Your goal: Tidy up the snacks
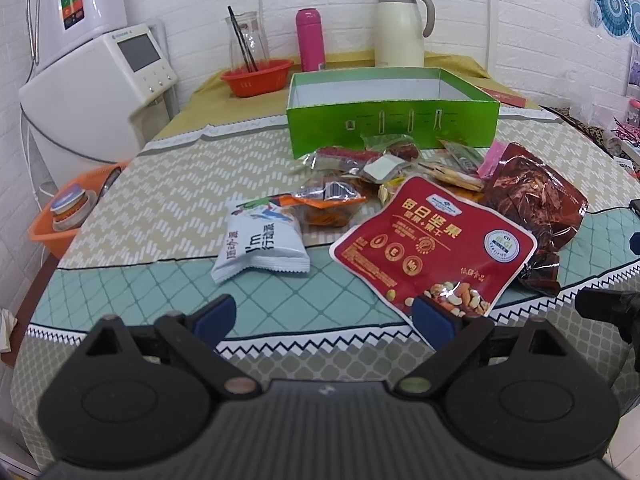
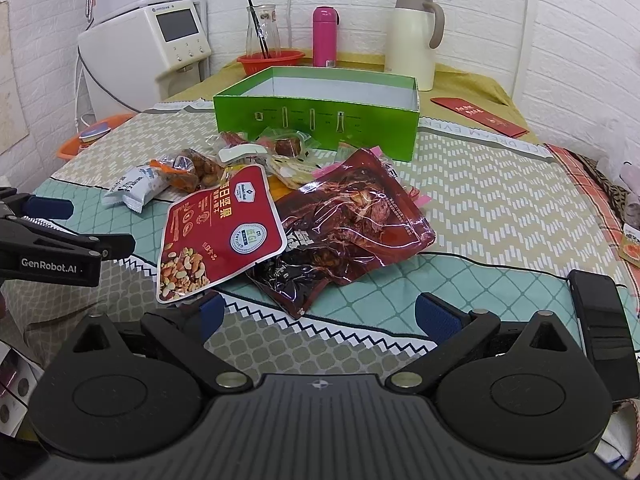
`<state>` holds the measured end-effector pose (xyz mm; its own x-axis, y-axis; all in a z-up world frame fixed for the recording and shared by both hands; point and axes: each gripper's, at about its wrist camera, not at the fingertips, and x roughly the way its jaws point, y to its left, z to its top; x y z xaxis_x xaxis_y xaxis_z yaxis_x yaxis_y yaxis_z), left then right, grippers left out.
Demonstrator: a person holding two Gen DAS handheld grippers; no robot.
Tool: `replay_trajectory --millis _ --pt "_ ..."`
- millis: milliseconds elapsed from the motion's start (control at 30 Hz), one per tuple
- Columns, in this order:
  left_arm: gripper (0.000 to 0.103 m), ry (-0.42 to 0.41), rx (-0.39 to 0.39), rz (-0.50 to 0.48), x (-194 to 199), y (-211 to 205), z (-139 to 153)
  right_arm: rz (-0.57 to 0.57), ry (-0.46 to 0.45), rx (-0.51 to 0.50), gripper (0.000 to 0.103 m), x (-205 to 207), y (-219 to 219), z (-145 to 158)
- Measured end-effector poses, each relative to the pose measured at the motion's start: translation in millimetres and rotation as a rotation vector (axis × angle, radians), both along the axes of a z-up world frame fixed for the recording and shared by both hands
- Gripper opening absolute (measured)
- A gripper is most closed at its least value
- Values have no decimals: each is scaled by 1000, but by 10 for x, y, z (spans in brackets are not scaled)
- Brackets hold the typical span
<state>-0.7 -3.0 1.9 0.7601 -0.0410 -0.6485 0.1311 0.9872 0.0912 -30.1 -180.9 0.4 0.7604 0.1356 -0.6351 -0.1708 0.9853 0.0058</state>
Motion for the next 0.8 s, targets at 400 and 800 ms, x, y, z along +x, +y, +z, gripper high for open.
replay_trajectory --millis 400,800 --pt "93 5 -7 3 8 11 -5 3 0 -4 103 8 14 -1" --pt "93 11 -10 2 10 13 -22 15 0 -11 103 13 39 -16"
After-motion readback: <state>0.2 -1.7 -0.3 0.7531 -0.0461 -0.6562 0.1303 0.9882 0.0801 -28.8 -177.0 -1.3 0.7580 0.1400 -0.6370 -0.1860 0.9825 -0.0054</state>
